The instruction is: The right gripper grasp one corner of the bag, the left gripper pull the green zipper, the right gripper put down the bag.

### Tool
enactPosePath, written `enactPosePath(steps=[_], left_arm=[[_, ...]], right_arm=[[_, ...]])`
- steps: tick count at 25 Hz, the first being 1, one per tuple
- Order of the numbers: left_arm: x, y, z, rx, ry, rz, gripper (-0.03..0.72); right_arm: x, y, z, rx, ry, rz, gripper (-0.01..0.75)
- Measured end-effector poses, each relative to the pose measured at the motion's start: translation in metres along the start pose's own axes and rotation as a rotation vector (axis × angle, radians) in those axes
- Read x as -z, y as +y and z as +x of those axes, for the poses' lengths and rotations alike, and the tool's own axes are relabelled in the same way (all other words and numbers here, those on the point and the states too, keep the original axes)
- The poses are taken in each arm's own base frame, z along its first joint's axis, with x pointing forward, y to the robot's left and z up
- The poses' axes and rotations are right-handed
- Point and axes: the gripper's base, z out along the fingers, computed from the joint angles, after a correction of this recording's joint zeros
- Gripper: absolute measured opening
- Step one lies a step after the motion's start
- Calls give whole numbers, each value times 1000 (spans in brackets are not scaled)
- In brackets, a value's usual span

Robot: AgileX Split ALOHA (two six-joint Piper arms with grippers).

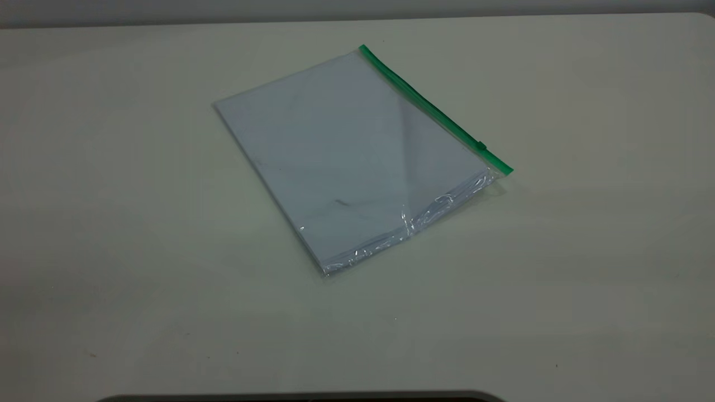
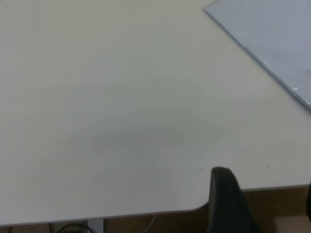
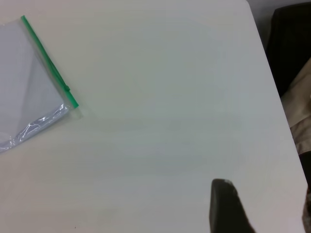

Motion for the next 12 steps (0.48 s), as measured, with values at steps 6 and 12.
enactPosePath(steps=[6,12], left_arm=[[0,0,0,1,0,0,452],[-3,0,-23,76,52,10,438]], right_arm=[[0,1,0,-6,0,-13,413],[-8,15,-8,-14,54,-161,413]])
